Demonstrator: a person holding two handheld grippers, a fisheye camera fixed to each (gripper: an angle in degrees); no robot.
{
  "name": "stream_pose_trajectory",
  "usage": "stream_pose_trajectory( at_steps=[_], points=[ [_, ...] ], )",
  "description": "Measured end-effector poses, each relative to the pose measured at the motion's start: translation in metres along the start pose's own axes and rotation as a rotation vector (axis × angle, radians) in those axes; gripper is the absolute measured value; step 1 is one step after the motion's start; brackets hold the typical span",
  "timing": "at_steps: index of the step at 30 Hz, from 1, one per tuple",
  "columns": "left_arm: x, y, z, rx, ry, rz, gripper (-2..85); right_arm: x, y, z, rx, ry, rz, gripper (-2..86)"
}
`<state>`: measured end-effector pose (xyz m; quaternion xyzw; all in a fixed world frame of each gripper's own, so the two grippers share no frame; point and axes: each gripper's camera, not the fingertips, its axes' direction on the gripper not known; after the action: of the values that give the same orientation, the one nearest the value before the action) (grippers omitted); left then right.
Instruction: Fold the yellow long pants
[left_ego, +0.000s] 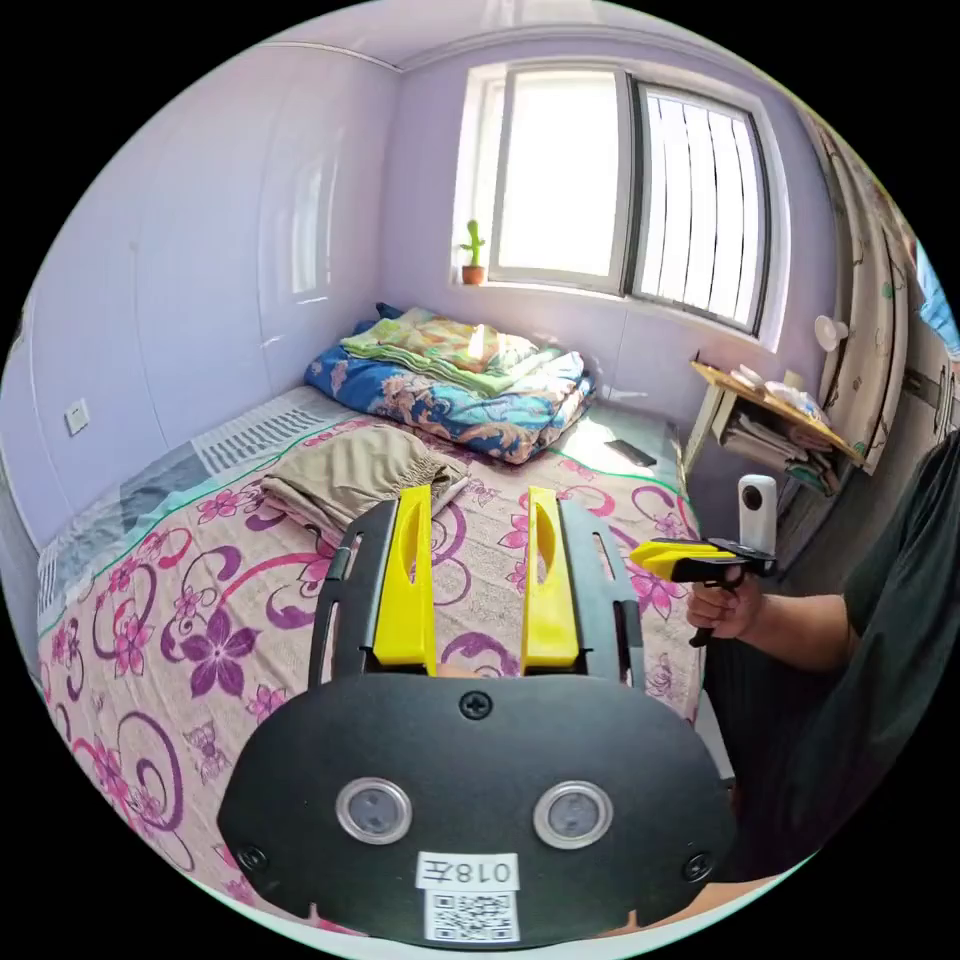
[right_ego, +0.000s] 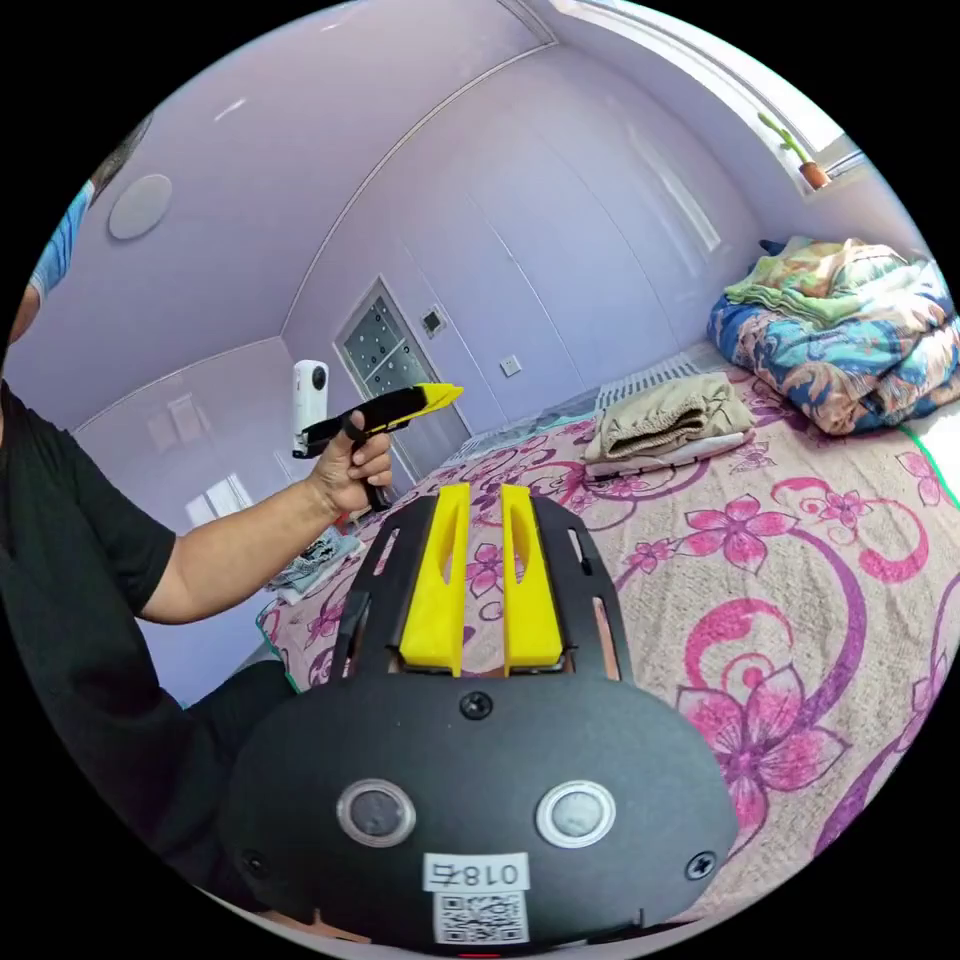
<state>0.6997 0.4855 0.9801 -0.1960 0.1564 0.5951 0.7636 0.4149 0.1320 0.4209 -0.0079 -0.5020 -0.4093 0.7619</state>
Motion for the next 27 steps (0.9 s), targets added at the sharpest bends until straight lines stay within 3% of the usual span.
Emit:
stream_pose_trajectory(
  at_steps=[3,7,13,17,27],
  points=[
    [0.009,-0.084,0.102,-0.135,-0.058,0.088,15.0,0.044,-0.002,-0.044,0.066,0.026,0.083,4.9],
    [0.003,-0.168,0.225,-0.195,-0.111,0.05,15.8,0.074,-0.02,-0.093,0.158,0.01,0.142,3.8],
    [-0.005,-0.234,0.347,-0.294,-0.281,0.078,16.5,0.105,-0.035,-0.144,0.173,0.032,0.207,2.5],
    [-0.018,-0.258,0.366,-0.283,-0.342,0.098,15.0,0.121,-0.047,-0.175,0.206,0.033,0.235,1.6],
    [-0.064,-0.32,0.387,-0.405,-0.223,0.33,13.7,0.148,-0.077,-0.228,0.248,0.016,0.333,0.0]
  ],
)
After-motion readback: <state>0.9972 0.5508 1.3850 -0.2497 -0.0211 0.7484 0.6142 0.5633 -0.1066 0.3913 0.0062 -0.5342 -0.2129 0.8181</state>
